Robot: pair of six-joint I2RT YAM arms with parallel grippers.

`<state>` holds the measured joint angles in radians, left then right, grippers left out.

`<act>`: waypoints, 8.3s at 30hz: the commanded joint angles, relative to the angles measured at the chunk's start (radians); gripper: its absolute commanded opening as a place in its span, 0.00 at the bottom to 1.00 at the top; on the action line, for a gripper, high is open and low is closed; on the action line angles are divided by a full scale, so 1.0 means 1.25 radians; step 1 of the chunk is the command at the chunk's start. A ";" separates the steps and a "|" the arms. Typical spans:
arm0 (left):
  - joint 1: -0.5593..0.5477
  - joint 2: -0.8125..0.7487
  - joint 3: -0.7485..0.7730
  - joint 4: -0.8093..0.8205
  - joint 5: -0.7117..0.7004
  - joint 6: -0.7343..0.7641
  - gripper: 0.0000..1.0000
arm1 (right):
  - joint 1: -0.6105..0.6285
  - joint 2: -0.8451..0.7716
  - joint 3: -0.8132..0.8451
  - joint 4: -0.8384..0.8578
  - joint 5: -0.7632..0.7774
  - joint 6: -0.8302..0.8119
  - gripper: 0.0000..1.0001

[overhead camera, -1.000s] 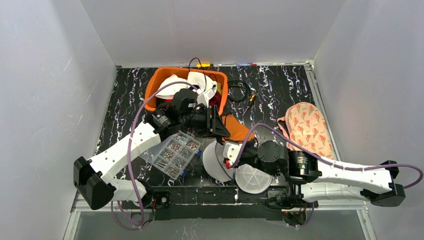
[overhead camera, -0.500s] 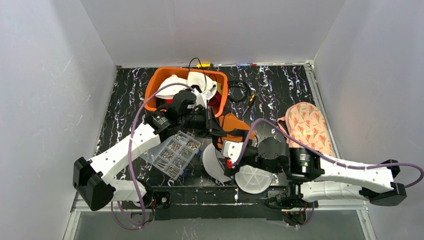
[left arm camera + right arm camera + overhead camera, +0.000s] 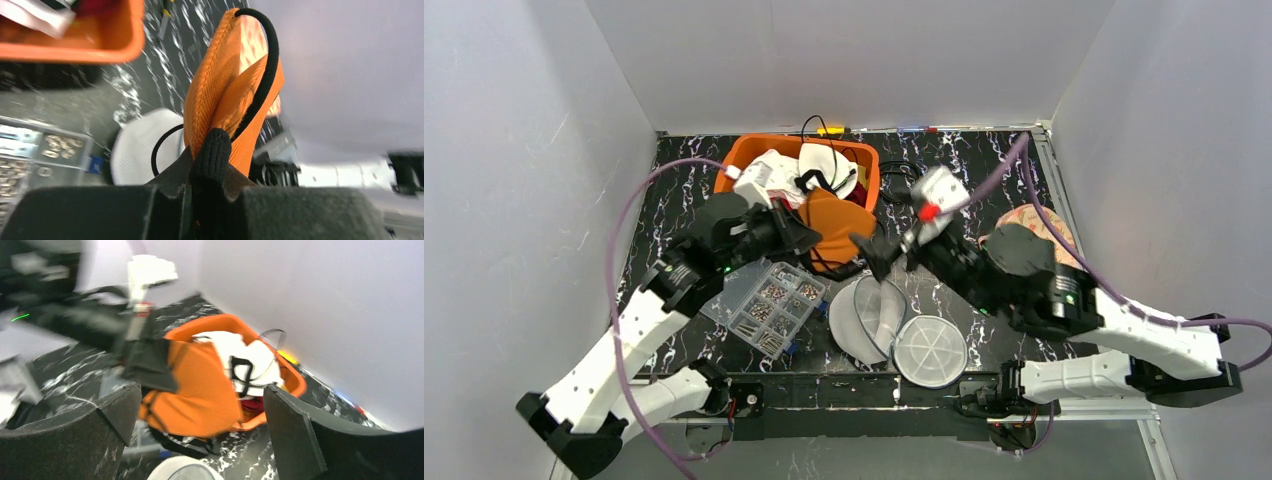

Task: Unzip the laundry bag and remove the bra
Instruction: Pick up the bra from the laundry bag, then place the bra in the bin, then adjust the bra in the bin, then close the laundry bag at the center of the board.

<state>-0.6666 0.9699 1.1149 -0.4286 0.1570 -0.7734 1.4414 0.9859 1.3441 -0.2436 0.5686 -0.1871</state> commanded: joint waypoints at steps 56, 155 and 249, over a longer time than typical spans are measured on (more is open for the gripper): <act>0.419 0.730 0.202 0.502 0.354 0.070 0.00 | -0.677 -0.397 -0.668 0.027 -0.360 0.504 0.99; 0.323 0.729 0.329 0.274 0.217 0.160 0.34 | -0.676 -0.486 -0.683 -0.066 -0.347 0.558 0.99; -0.281 0.495 0.257 -0.297 -0.265 0.450 0.10 | -0.676 -0.357 -0.705 -0.187 -0.316 0.728 0.93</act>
<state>-1.0290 1.6215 1.4212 -0.8028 -0.2169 -0.1944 0.5961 0.5556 0.3985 -0.4496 0.1566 0.7326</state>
